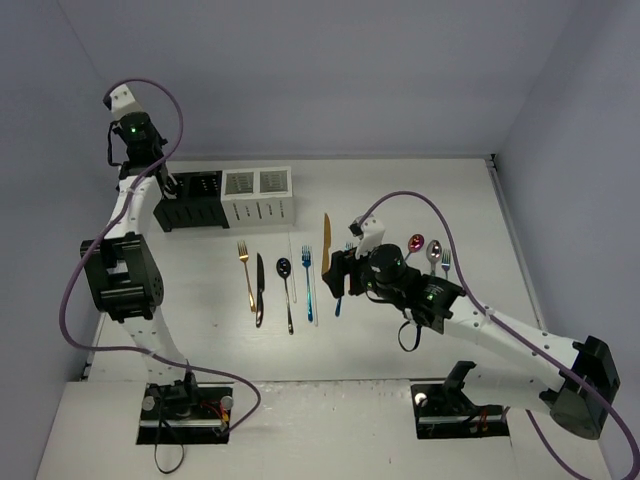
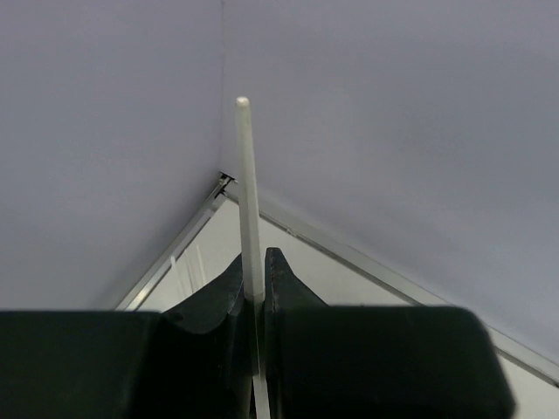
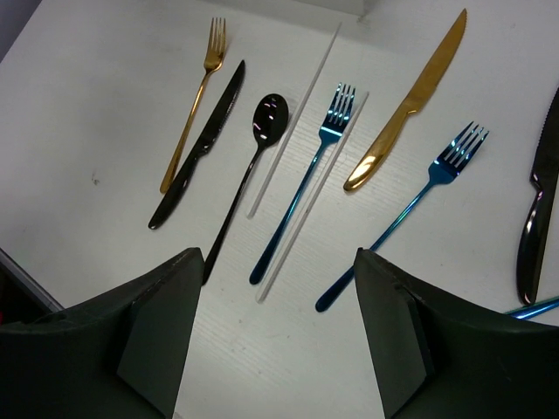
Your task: Sort the eating utensils into containers
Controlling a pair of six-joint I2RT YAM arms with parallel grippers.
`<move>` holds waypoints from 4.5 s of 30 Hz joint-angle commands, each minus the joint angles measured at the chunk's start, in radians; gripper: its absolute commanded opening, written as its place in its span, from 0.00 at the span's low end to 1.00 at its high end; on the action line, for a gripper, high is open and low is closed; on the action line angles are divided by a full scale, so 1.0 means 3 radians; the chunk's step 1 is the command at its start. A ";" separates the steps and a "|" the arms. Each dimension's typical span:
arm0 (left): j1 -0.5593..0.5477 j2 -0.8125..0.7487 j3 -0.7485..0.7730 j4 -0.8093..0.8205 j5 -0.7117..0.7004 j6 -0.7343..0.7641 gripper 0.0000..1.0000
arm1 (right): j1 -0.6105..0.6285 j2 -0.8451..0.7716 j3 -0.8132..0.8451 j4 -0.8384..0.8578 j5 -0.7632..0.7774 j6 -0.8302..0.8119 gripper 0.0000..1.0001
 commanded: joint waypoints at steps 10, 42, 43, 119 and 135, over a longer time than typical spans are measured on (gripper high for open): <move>0.0096 -0.0067 -0.0194 0.0485 -0.0231 0.0025 0.22 | 0.0000 0.0232 -0.0009 0.0218 -0.0008 0.0139 0.67; -0.2309 -0.0538 -0.0395 -0.2807 0.0571 -0.0784 0.50 | -0.0554 -0.0709 -0.0228 -0.0595 0.0647 0.0444 0.67; -0.2313 -0.0405 -0.0319 -0.2822 0.0580 -0.0770 0.49 | -0.0550 -0.0739 -0.0240 -0.0602 0.0651 0.0445 0.67; -0.2565 -0.0229 -0.1305 -0.1198 -0.0530 -0.1200 0.39 | -0.0559 -0.1059 -0.0436 -0.0662 0.0540 0.0468 0.67; -0.2570 0.0108 -0.1275 -0.1364 -0.0422 -0.1362 0.30 | -0.0559 -0.1052 -0.0478 -0.0662 0.0560 0.0486 0.68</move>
